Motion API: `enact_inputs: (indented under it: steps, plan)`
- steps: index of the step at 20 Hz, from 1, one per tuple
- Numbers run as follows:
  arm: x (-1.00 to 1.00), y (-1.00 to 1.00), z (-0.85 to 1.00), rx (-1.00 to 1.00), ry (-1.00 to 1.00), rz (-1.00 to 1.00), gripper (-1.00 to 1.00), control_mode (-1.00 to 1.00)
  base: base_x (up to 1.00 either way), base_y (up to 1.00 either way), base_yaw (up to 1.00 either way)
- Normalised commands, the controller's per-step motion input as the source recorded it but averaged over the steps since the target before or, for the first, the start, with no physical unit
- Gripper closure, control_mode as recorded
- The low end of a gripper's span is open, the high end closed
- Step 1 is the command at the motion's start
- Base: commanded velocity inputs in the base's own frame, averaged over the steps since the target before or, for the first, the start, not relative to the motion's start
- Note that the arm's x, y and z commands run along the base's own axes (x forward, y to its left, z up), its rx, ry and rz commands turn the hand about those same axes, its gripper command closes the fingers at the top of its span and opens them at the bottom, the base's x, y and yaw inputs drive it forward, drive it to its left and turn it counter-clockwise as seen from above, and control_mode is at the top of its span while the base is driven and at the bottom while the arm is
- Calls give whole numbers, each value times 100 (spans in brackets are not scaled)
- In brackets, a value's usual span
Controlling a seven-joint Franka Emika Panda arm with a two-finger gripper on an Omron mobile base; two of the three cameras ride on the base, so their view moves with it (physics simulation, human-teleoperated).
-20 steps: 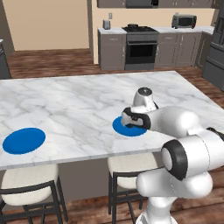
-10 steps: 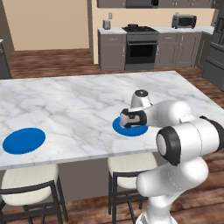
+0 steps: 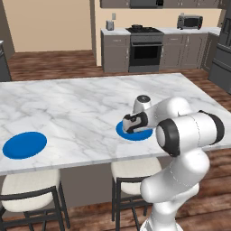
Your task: Take the chicken drumsticks from the pan and place one on each plate on the dining counter.
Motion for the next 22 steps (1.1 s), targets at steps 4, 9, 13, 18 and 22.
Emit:
enact_inputs:
  steps: [4,9,13,18,22]
  plan:
    - [29,0,-1,4,1,0,100,-100,0,0,0]
    - [32,0,-9,0,6,0,100,-100,0,0,0]
    - [20,0,-10,0,5,-1,100,-100,0,0,0]
    - [7,0,-8,0,1,0,100,-100,0,0,0]
    - [2,0,-7,0,0,0,-100,-100,0,0,0]
